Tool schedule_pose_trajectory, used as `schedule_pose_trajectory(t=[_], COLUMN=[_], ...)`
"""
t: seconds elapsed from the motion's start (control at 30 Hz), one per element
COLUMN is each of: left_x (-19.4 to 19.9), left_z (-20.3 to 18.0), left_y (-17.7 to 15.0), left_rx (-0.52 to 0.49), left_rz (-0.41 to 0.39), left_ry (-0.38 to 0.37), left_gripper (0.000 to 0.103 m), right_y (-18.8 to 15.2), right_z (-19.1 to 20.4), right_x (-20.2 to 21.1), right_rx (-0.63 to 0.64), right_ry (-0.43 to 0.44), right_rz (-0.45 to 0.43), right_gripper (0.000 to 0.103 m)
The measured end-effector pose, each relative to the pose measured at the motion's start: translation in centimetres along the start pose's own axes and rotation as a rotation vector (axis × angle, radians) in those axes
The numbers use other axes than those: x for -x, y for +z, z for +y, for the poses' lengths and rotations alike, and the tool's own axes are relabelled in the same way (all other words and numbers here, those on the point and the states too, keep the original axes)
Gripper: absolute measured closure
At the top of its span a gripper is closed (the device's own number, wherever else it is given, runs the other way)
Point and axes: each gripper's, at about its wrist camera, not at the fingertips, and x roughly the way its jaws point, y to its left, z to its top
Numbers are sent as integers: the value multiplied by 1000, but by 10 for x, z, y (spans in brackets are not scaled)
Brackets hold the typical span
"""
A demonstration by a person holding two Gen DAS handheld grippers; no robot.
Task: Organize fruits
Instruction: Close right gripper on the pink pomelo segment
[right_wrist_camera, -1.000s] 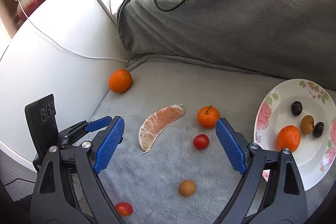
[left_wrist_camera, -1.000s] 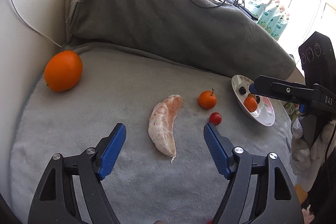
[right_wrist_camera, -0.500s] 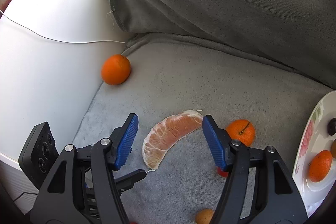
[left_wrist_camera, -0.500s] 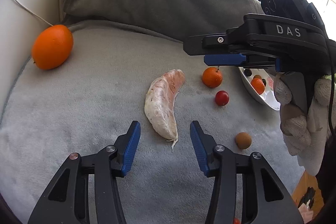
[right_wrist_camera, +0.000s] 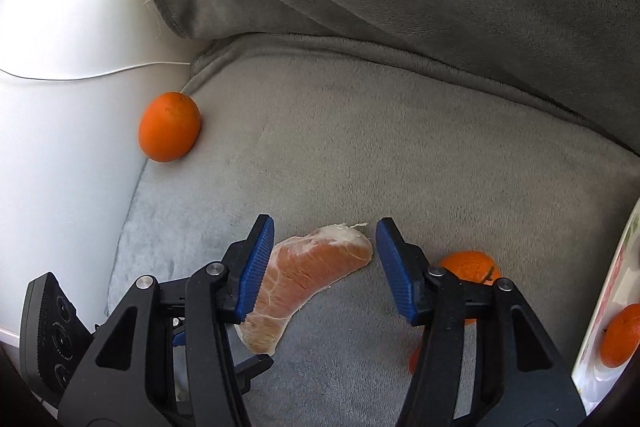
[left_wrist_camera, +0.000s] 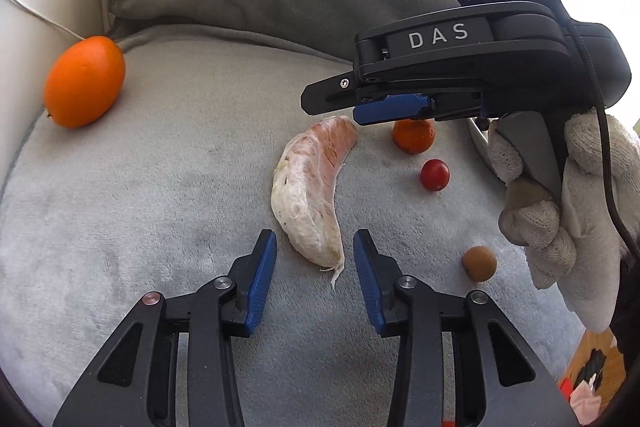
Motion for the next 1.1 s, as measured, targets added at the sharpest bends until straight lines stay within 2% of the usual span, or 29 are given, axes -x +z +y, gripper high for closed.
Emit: schedule_pose_trajectory(t=[0.2,0.33,0.43,0.6,1.1], left_x=[-7,-12,-14,-19,-7], left_z=[-6,-16,-21,-20,-19], left_y=[4,1,4,5,-2], left_rx=[-16,-37,-49,-58,-76], left_rz=[6,8,5,-9,-67], left_ry=[20,41,52,62,56], left_gripper=[66,68,73,74,75], right_y=[2,2,1,-2,-2], right_z=[-1,0,4,5,-3], right_x=[-9,-14,-17,-14,-6], right_rx=[-15,-33,-23,-22,-62], right_ry=[-19,4,-16,-19,39], right_rz=[17,36,34,21,0], right_gripper=[47,49,50,52,55])
